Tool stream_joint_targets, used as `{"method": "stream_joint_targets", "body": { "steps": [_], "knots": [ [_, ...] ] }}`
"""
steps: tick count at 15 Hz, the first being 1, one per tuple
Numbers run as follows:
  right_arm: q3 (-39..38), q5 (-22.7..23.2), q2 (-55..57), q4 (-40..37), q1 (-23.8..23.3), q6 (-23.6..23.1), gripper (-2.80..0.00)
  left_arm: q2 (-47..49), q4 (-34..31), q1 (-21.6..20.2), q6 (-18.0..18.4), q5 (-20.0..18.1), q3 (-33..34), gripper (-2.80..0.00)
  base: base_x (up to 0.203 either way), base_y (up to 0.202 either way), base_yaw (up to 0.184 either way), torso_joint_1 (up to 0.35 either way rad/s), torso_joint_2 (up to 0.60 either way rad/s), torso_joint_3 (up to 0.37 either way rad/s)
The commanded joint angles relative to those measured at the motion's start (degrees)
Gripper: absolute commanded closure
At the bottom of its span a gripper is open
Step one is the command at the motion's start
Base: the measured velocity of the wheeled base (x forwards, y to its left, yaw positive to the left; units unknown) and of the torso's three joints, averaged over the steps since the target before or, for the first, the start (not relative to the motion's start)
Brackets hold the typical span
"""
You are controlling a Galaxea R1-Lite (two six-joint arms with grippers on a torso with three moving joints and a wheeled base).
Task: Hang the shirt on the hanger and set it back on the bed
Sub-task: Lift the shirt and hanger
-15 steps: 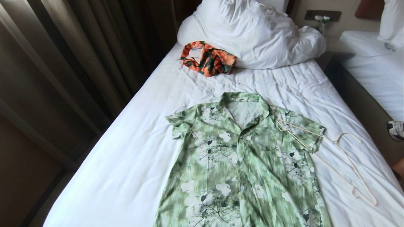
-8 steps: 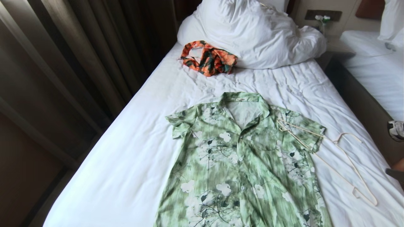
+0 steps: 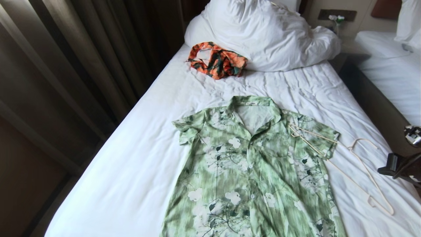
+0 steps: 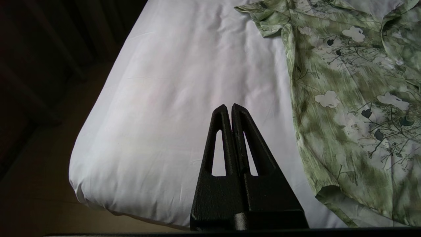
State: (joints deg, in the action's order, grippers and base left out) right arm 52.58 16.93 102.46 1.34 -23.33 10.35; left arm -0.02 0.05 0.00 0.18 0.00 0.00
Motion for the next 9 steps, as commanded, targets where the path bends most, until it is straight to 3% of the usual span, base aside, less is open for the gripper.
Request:
{"method": "stream_joint_targets", "body": {
  "steps": [1,3,4,9],
  "knots": [
    [5.06,2.73,6.82,-4.54,-4.05,-1.42,0.0,0.02,0.0,0.0,-0.01,0.0,0.0,0.0,0.0,0.0,0.0,0.0,0.0,0.0],
    [9.65,6.06,8.84,-11.2,-7.74,-4.77,0.0,0.02,0.04,0.0,-0.01,0.0,0.0,0.0,0.0,0.0,0.0,0.0,0.0,0.0],
    [11.06,7.82,9.63,-13.34,-8.75,-6.2,-2.8,0.02,0.04,0.0,-0.01,0.0,0.0,0.0,0.0,0.0,0.0,0.0,0.0,0.0],
    [14.51,20.57,14.91,-14.14,-10.15,-12.02,-2.8,0.02,0.04,0.0,-0.01,0.0,0.0,0.0,0.0,0.0,0.0,0.0,0.0,0.0]
  ]
}}
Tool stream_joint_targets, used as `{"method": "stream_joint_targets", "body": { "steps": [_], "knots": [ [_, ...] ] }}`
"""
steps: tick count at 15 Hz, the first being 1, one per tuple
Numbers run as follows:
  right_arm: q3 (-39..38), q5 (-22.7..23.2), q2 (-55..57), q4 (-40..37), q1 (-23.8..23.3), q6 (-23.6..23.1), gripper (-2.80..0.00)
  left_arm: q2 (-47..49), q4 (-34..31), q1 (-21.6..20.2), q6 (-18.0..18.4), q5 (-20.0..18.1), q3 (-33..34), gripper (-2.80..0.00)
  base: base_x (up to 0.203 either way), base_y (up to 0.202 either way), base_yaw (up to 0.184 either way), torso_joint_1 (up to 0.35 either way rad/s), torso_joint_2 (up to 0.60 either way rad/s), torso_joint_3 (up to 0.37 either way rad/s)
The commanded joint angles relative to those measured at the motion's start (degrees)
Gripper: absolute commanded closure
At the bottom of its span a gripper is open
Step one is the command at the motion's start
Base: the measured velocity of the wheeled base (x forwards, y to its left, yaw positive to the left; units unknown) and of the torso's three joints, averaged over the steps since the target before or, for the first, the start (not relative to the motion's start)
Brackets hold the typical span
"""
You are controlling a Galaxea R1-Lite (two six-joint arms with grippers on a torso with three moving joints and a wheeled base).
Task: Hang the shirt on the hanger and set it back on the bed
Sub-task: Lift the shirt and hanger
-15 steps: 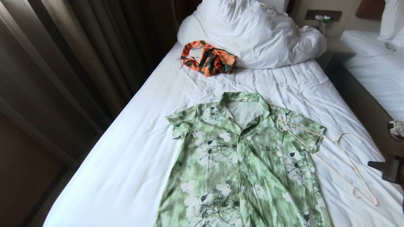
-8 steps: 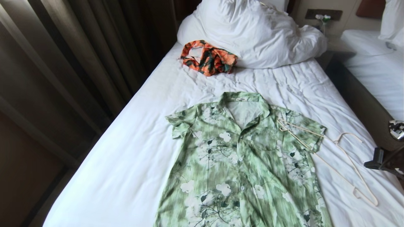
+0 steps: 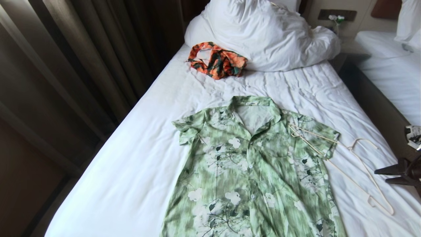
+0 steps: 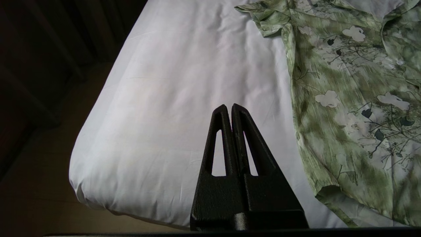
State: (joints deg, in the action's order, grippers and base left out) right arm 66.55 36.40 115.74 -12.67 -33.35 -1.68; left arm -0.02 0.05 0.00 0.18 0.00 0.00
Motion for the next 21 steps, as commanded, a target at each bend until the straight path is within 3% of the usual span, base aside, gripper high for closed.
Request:
{"method": "stream_joint_targets", "body": {
  "steps": [1,6,21],
  "knots": [
    [0.94,3.99,2.32,0.01,-0.13,-0.37,-2.8,0.02,0.04,0.0,-0.01,0.0,0.0,0.0,0.0,0.0,0.0,0.0,0.0,0.0],
    [0.27,14.42,6.01,-0.05,-0.04,-6.66,-2.8,0.02,0.04,0.0,-0.01,0.0,0.0,0.0,0.0,0.0,0.0,0.0,0.0,0.0],
    [-0.11,17.83,10.74,7.39,5.06,-7.47,-2.8,0.02,0.03,0.0,-0.01,0.0,0.0,0.0,0.0,0.0,0.0,0.0,0.0,0.0]
  ]
}}
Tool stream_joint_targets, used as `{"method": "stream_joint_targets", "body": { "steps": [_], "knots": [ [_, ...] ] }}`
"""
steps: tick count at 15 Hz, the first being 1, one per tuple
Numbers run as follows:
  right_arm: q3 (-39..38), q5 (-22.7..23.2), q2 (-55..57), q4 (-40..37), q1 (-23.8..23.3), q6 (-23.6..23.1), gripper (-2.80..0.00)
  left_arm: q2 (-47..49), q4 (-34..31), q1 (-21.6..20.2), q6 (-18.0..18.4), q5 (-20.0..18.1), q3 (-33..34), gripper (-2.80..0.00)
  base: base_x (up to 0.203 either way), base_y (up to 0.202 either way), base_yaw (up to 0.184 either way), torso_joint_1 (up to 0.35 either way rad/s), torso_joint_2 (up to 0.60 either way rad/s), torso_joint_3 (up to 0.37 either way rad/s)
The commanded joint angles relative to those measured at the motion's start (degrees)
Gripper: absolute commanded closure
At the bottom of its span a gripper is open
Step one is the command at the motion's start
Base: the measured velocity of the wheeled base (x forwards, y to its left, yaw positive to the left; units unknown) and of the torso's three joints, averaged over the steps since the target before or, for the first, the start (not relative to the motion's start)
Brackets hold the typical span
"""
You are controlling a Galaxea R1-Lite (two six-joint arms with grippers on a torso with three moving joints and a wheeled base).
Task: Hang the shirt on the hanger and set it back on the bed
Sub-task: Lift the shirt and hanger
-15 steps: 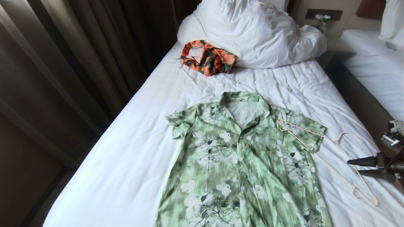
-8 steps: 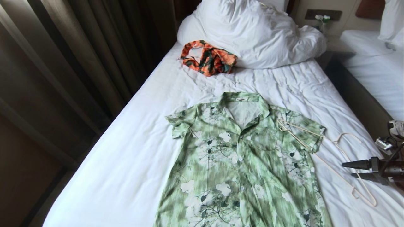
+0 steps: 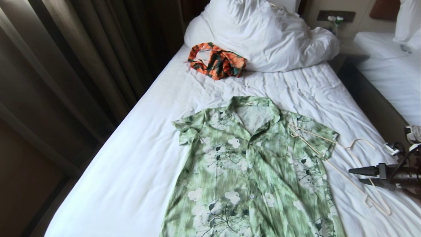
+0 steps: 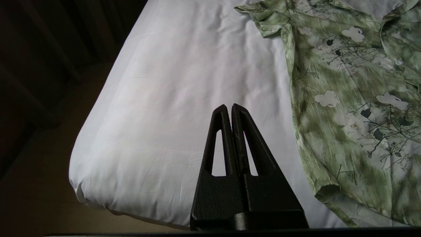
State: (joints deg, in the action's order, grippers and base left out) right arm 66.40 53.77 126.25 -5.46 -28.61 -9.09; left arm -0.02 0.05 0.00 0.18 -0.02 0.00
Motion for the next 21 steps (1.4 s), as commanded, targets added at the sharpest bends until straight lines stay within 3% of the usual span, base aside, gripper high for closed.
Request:
{"method": "stream_joint_targets", "body": {
  "steps": [1,4,9,10,21],
  "knots": [
    [0.04,0.46,0.33,0.78,0.39,-0.05,-2.8,0.02,0.04,0.0,-0.01,0.02,0.0,0.0,0.0,0.0,0.0,0.0,0.0,0.0],
    [0.37,0.46,0.74,2.53,0.06,0.11,-2.8,0.02,0.03,0.0,-0.01,0.02,0.0,0.0,0.0,0.0,0.0,0.0,0.0,0.0],
    [-0.04,2.74,1.54,8.62,-0.31,6.55,-2.8,0.02,0.04,0.0,-0.01,0.02,0.0,0.0,0.0,0.0,0.0,0.0,0.0,0.0],
    [-0.04,2.81,1.78,8.71,-0.31,6.72,0.0,0.02,0.04,0.0,-0.01,0.02,0.0,0.0,0.0,0.0,0.0,0.0,0.0,0.0],
    [0.07,3.18,-2.08,8.67,-1.73,8.57,0.0,0.02,0.04,0.0,-0.01,0.02,0.0,0.0,0.0,0.0,0.0,0.0,0.0,0.0]
  ]
}}
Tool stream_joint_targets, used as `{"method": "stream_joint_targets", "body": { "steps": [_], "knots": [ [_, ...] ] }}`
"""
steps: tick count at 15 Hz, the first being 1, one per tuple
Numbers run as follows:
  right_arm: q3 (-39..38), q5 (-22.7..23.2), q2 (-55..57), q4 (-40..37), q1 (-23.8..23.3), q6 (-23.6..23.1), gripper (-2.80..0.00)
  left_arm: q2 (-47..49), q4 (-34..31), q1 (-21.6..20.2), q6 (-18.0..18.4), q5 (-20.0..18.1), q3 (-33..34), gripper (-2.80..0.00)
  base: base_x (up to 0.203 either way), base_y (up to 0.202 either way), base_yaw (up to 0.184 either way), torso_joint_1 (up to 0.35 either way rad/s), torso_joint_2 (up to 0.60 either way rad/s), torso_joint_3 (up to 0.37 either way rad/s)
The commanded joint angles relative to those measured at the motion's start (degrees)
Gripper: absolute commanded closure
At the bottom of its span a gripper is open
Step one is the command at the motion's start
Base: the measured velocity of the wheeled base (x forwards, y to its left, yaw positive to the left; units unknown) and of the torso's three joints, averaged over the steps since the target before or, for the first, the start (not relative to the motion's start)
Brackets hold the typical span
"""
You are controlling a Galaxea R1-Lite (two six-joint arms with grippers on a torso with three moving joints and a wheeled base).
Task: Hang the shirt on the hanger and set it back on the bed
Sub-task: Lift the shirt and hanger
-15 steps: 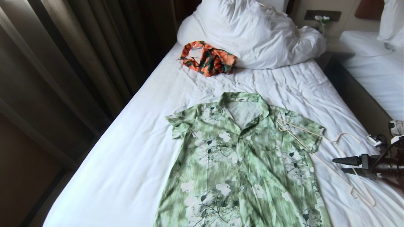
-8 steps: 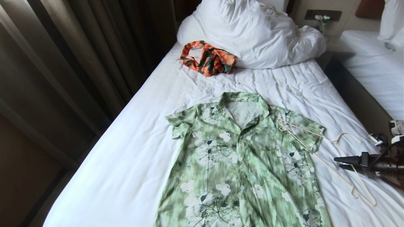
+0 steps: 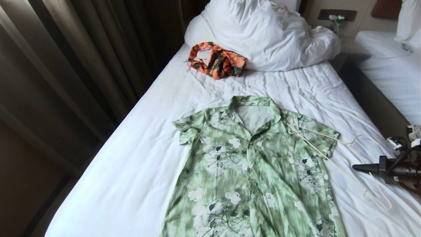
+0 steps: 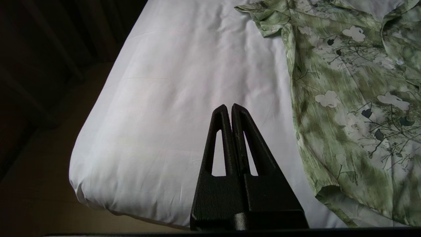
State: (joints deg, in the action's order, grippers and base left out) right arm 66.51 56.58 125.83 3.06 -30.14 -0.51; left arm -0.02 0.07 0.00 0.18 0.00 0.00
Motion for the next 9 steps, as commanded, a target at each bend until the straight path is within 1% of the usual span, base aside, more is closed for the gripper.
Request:
{"method": "stream_joint_targets", "body": {
  "steps": [1,6,8,9],
  "knots": [
    [-0.11,0.4,-3.12,-0.09,-0.62,0.01,0.0,0.02,0.01,0.0,-0.01,0.0,0.0,0.0,0.0,0.0,0.0,0.0,0.0,0.0],
    [-0.43,0.62,-12.86,-3.77,-2.37,-0.37,0.0,0.02,0.01,0.0,-0.01,0.0,0.0,0.0,0.0,0.0,0.0,0.0,0.0,0.0],
    [-0.4,1.65,-17.3,-4.96,-2.44,-2.09,0.0,0.02,0.01,0.0,-0.01,0.0,0.0,0.0,0.0,0.0,0.0,0.0,0.0,0.0],
    [-0.24,1.93,-19.45,-6.35,-2.45,-4.01,0.0,0.02,0.01,0.0,-0.01,0.0,0.0,0.0,0.0,0.0,0.0,0.0,0.0,0.0]
  ]
}}
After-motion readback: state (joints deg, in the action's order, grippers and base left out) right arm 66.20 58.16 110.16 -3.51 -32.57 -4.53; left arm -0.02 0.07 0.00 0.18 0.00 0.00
